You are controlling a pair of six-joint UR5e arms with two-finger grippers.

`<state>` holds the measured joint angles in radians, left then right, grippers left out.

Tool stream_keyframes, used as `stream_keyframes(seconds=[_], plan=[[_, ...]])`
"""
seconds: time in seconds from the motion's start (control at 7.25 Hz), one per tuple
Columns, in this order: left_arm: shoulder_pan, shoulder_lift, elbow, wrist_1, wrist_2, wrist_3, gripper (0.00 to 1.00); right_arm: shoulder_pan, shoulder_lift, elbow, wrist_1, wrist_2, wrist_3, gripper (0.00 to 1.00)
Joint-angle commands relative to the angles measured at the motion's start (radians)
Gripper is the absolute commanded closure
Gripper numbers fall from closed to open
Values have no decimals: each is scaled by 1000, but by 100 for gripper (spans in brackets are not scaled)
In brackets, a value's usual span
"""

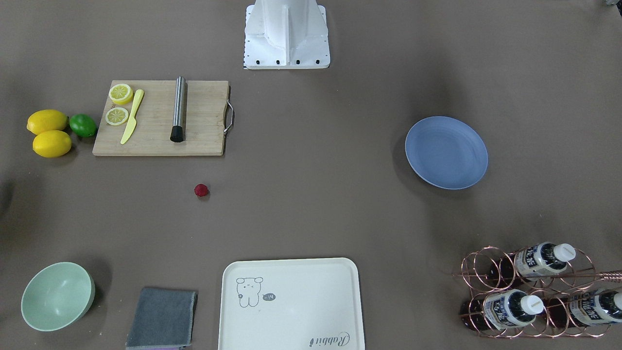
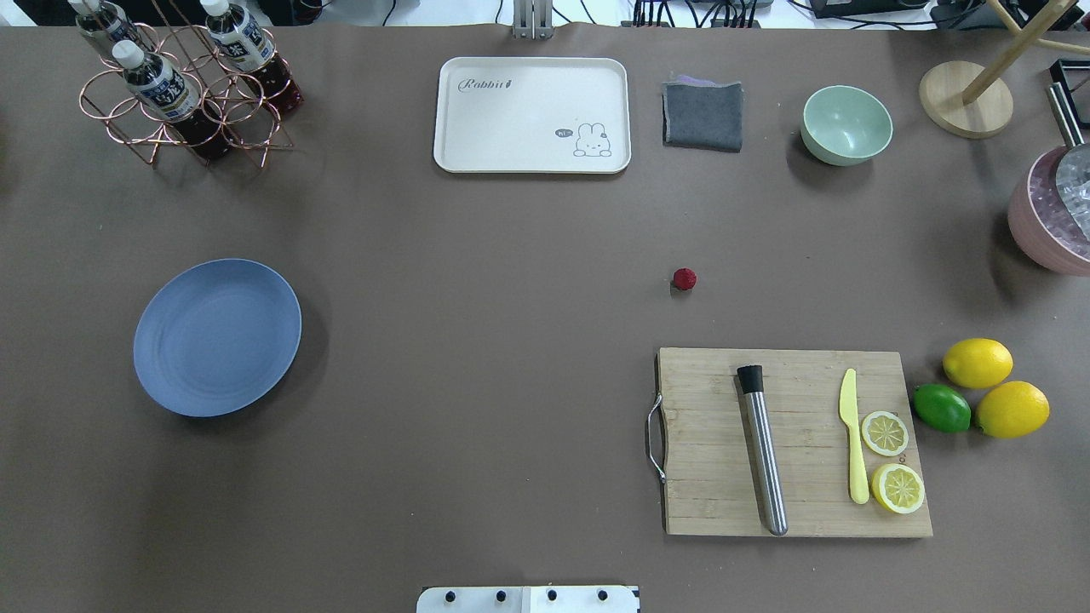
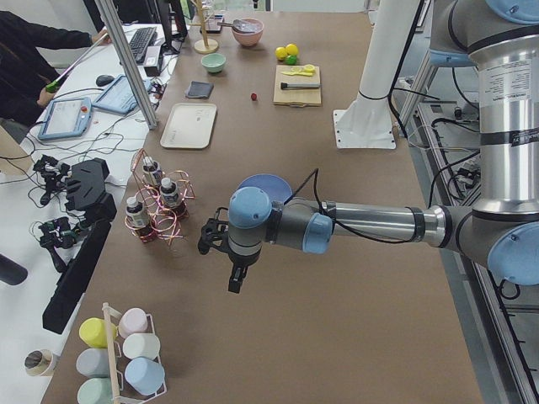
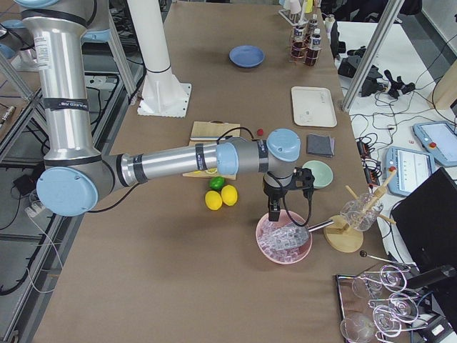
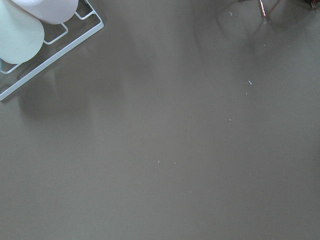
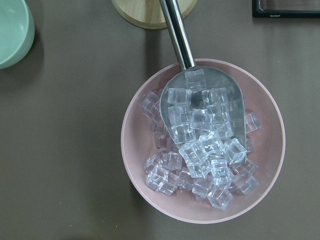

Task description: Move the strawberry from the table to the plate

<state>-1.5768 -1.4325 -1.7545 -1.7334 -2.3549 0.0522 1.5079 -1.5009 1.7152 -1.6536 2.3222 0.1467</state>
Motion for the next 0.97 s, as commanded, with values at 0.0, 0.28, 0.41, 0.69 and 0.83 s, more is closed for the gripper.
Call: stream_keyframes(seconds=[0.0,0.28,0.41,0.69,0.83], plan=[[0,6,1,0,-1,0,2,0,7,1,0,0,1,0],[0,6,1,0,-1,0,2,0,5,1,0,0,1,0],[0,6,1,0,-1,0,2,0,5,1,0,0,1,0],[0,7,1,0,-1,0,2,0,8,1,0,0,1,0],[0,15,1,0,-1,0,2,0,7,0,0,0,1,0]])
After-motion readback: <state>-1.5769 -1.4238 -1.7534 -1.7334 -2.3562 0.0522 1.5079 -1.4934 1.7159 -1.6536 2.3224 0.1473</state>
